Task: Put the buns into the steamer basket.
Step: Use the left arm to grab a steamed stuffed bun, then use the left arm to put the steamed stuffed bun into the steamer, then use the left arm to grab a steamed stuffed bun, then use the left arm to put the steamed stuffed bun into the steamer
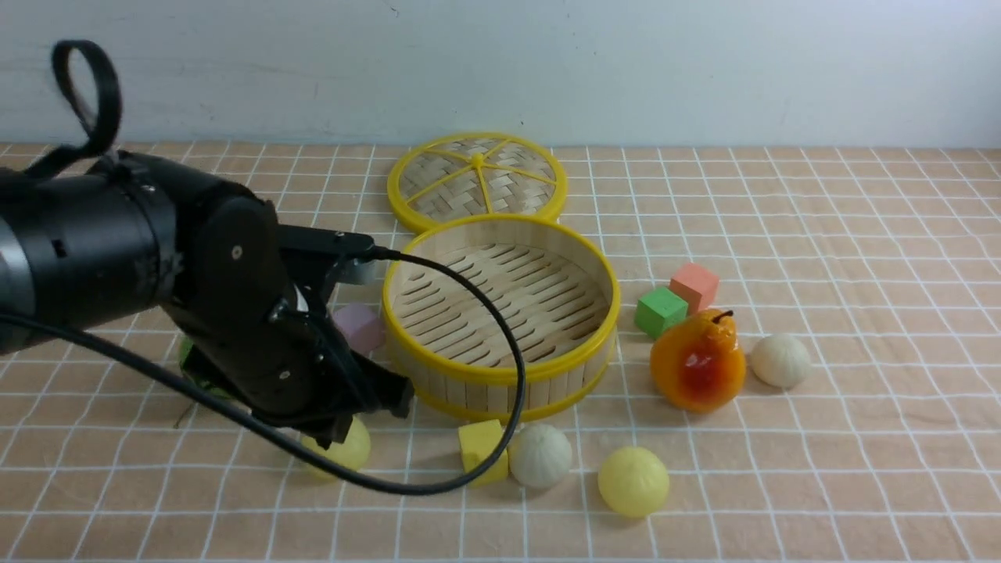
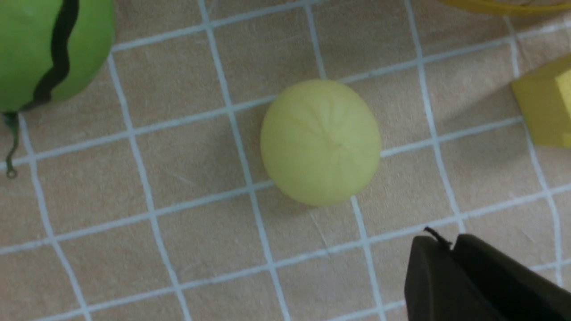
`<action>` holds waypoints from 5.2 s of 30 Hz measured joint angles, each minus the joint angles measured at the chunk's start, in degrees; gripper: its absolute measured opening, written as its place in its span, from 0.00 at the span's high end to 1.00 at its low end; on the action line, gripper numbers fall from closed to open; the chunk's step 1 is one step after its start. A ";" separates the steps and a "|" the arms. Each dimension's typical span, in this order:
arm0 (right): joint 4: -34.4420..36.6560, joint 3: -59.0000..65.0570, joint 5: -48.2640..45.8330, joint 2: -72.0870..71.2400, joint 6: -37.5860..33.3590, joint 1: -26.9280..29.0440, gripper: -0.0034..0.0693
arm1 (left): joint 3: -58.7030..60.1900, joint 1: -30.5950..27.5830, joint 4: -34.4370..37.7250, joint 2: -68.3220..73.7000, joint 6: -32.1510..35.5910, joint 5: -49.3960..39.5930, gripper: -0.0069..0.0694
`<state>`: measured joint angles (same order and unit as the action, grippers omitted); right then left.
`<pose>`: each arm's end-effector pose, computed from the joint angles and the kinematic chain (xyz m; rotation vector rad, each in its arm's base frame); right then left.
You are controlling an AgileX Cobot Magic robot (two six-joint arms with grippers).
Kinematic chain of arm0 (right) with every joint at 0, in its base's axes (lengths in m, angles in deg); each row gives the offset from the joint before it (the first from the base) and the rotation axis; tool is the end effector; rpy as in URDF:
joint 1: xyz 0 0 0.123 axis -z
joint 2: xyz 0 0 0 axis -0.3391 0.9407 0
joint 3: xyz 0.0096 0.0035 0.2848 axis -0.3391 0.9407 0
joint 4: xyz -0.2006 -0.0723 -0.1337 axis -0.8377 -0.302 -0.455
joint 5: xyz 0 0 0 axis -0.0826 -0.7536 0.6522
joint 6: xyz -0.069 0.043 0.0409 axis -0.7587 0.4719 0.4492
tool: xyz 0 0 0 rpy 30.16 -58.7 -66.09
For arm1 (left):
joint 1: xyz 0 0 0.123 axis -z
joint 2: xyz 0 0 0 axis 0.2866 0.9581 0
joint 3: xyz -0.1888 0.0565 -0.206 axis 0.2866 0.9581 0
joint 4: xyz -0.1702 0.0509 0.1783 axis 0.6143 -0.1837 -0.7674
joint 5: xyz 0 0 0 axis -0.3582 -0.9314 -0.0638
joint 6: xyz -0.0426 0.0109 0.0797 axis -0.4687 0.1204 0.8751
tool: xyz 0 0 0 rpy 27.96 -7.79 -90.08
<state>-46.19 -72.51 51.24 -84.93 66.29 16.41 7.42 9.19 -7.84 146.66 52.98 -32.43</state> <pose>0.0521 0.0037 0.1726 -0.0065 1.8767 0.0854 0.2923 -0.1390 0.2365 0.3345 2.7398 -0.1419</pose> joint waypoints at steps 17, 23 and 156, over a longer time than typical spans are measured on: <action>0.00 0.00 0.00 0.00 0.00 0.00 0.62 | -0.11 0.00 -8.35 8.23 -2.85 8.67 0.54; 0.00 0.00 0.00 0.00 0.00 0.00 0.62 | -0.11 0.00 -11.08 10.21 -3.17 10.46 0.60; 0.00 0.00 0.00 0.00 0.00 0.00 0.62 | -34.82 9.37 -6.11 26.93 10.38 7.26 0.87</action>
<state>-46.19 -72.51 51.24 -84.93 66.29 16.41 -27.40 18.56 -13.95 173.58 63.36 -25.17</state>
